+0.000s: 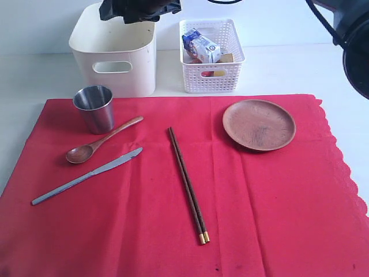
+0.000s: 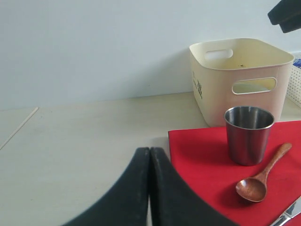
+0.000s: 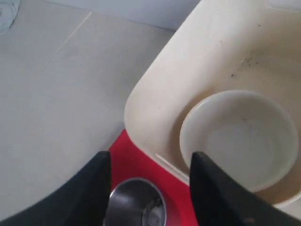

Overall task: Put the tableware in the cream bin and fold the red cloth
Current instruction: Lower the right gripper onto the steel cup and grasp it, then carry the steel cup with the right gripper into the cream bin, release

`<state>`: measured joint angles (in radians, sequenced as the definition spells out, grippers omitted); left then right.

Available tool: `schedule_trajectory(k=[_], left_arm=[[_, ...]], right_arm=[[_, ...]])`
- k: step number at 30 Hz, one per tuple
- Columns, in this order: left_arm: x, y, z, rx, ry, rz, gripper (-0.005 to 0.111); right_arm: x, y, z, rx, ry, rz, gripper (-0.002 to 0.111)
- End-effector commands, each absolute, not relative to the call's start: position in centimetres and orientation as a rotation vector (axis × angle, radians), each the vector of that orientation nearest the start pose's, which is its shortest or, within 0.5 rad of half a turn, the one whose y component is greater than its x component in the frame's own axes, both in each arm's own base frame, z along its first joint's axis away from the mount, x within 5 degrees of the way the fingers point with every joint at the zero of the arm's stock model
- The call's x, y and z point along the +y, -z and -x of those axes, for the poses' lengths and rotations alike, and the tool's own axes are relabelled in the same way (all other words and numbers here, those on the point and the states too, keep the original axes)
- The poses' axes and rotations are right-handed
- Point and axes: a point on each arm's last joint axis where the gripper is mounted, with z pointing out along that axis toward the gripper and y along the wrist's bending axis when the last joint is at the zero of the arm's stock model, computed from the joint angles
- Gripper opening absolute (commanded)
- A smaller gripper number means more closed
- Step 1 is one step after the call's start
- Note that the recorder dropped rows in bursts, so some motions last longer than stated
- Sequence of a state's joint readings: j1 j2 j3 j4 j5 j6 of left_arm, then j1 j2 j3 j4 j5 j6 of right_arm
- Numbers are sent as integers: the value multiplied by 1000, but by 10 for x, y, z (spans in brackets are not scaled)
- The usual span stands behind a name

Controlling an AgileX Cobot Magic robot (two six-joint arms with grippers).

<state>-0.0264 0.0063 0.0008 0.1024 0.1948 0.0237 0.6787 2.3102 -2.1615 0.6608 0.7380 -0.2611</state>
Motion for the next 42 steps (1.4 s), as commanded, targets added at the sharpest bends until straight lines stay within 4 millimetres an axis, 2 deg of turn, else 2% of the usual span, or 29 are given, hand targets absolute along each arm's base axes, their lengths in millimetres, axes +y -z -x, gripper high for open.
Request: schedule_trajectory(k=[1, 6, 12, 16, 19, 24, 31, 35, 37, 42], left_arm=[[0, -196, -56, 1673, -81, -111, 1], [0, -196, -56, 1673, -81, -111, 1], [0, -196, -56, 1673, -81, -111, 1], [0, -196, -56, 1673, -81, -111, 1], [0, -196, -56, 1673, -81, -111, 1], [0, -196, -56, 1673, -81, -111, 1], [0, -196, -56, 1673, -81, -111, 1], [0, -196, -56, 1673, -81, -111, 1], [0, -196, -56, 1673, -81, -111, 1], [0, -196, -56, 1673, -81, -111, 1]], right_arm=[[361, -261, -383, 2299, -946, 886, 50], [360, -257, -374, 2334, -936, 1024, 50], [374, -250, -356, 2328, -822, 1175, 50], [386, -237, -347, 2318, -689, 1270, 50], [393, -219, -343, 2348, -646, 1300, 50], [399, -193, -347, 2387, -642, 1274, 50], [408, -172, -359, 2357, -659, 1132, 50], [411, -160, -359, 2388, -714, 1098, 50], [412, -154, -359, 2399, -708, 1102, 46], [412, -143, -360, 2418, -699, 1107, 25]])
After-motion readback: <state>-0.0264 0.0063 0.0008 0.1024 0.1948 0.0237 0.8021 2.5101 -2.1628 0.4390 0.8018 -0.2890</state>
